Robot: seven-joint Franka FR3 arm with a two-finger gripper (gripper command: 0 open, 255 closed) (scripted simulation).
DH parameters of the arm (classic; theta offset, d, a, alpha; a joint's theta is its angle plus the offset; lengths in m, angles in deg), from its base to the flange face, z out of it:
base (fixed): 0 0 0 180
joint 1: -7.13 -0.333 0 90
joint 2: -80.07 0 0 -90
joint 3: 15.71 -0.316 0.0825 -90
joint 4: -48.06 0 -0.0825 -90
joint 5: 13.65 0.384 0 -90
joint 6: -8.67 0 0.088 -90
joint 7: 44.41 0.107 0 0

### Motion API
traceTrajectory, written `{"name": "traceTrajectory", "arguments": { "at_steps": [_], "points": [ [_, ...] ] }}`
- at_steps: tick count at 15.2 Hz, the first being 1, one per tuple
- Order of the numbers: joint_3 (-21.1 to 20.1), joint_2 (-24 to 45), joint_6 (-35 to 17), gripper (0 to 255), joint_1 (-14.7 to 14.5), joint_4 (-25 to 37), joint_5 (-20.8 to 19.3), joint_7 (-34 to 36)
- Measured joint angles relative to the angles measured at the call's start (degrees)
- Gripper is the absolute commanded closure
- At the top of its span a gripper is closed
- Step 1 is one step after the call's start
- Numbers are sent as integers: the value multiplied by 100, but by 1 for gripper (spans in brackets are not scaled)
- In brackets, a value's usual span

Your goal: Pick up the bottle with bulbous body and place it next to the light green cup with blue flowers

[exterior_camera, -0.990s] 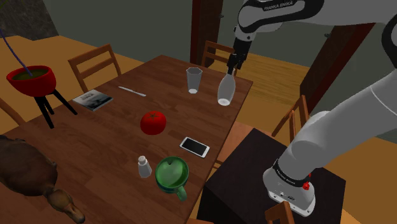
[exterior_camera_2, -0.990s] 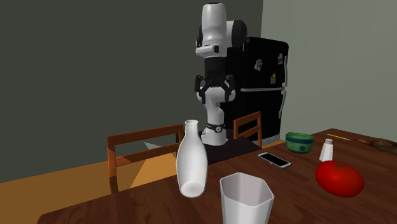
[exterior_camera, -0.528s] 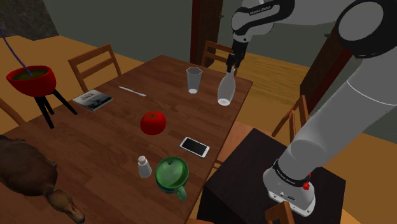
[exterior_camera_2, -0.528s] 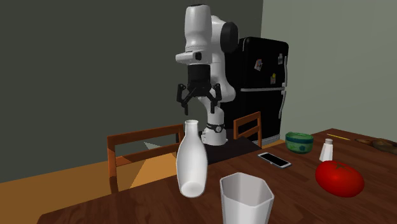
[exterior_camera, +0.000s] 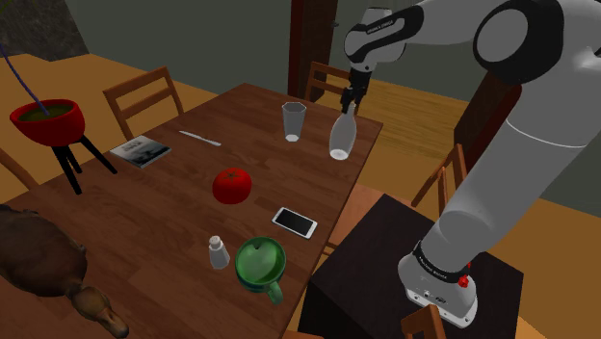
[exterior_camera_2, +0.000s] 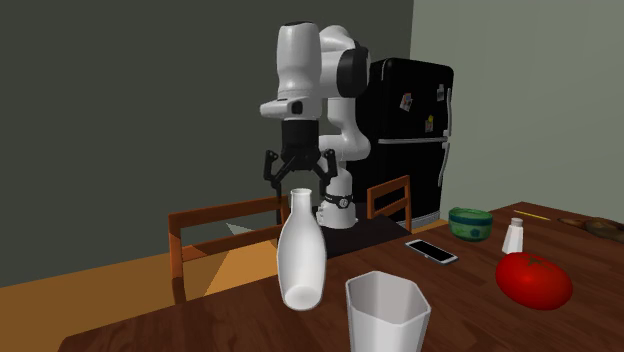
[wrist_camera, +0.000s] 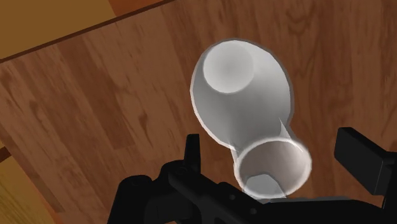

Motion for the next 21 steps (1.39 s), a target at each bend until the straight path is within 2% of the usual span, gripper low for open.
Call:
{"name": "traceTrajectory", "arguments": {
  "at_steps": [9,10,21],
  "points": [
    [1,104,-190,0,7,-92,49,-38],
    [1,104,-190,255,7,-92,49,-38],
    [1,91,-156,255,7,-71,42,-34]
  ]
}}
